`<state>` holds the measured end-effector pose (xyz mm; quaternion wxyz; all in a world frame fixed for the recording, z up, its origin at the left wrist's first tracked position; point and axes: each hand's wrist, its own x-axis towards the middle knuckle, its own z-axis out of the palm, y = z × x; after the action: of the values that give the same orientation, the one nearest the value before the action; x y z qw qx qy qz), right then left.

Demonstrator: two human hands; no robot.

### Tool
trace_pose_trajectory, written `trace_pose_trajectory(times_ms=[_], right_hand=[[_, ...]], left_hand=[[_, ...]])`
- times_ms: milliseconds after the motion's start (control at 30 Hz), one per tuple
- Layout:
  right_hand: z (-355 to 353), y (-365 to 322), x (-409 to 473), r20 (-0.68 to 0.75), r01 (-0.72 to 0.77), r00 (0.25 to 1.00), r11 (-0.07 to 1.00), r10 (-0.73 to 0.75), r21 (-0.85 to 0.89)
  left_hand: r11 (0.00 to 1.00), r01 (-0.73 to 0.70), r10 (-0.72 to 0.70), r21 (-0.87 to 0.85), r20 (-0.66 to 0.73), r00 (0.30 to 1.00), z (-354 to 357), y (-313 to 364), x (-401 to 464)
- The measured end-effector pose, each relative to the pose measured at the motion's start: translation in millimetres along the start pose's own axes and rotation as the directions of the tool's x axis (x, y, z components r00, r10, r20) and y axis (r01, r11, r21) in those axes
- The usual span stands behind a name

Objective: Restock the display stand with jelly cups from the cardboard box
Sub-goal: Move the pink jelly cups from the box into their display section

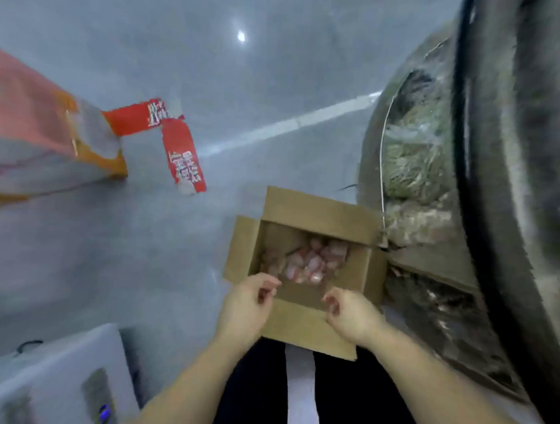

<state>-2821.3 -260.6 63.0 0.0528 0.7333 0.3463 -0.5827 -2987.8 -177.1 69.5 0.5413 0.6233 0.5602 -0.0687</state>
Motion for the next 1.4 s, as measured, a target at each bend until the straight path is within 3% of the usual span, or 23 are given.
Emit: trace_pose_trajectory(times_ms=[133,300,367,467,600,667,733,833,933,1000,1067,1133,1233,1400], right_hand=[[40,45,119,0.003,-0.161,0.987,0.984,0.162,-0.075],[74,80,238,-0.098,-0.146,0.987,0.966,0.127,-0.215],[88,89,273,-0.092,-0.160,0.986,0.949,0.140,-0.272],[108,95,306,-0.173,-0.208,0.973,0.913,0.156,-0.350],[120,97,327,-0.338,-0.184,0.941,0.804,-0.023,-0.566],[117,96,330,-0.347,-0.142,0.933,0.789,-0.096,-0.598],[112,97,324,-0.342,-0.103,0.931,0.805,-0.129,-0.584],[105,96,296,-0.427,-0.105,0.899,0.899,-0.098,-0.426],[93,79,237,-0.473,-0.009,0.880,0.995,0.053,0.095],[78,56,182,-0.440,0.116,0.891,0.884,0.109,0.454],[61,30,119,-0.469,0.231,0.876,0.756,0.112,0.612],[35,-1,48,-0.533,0.363,0.842,0.646,0.082,0.672],[-10,-48,-58,-0.635,0.522,0.772,0.547,0.024,0.654],[-80,-89,-215,-0.804,0.714,0.594,0.469,-0.012,0.520]], left_hand=[[0.988,0.107,-0.119,0.112,0.102,0.988,57,-71,101],[0.967,0.168,-0.199,0.192,0.157,0.967,117,-125,213],[0.942,0.132,-0.203,0.308,0.214,0.956,141,-139,243],[0.819,0.018,-0.227,0.574,0.295,0.928,171,-159,270],[0.709,-0.047,-0.173,0.703,0.238,0.956,191,-174,284],[0.754,-0.038,-0.120,0.656,0.195,0.974,189,-175,285],[0.879,0.027,-0.128,0.477,0.180,0.975,178,-168,280],[0.961,0.128,-0.155,0.244,0.094,0.983,149,-147,253],[0.994,0.048,-0.048,0.101,-0.007,0.999,110,-116,197],[1.000,-0.016,0.017,0.025,-0.048,0.999,77,-86,148],[0.997,-0.049,0.044,-0.054,-0.091,0.995,42,-50,97],[0.988,-0.124,0.108,-0.094,-0.160,0.981,3,-3,48],[0.938,-0.340,0.320,-0.067,-0.208,0.924,-53,78,-22],[0.732,-0.681,0.676,-0.015,-0.105,0.729,-110,211,-120]])
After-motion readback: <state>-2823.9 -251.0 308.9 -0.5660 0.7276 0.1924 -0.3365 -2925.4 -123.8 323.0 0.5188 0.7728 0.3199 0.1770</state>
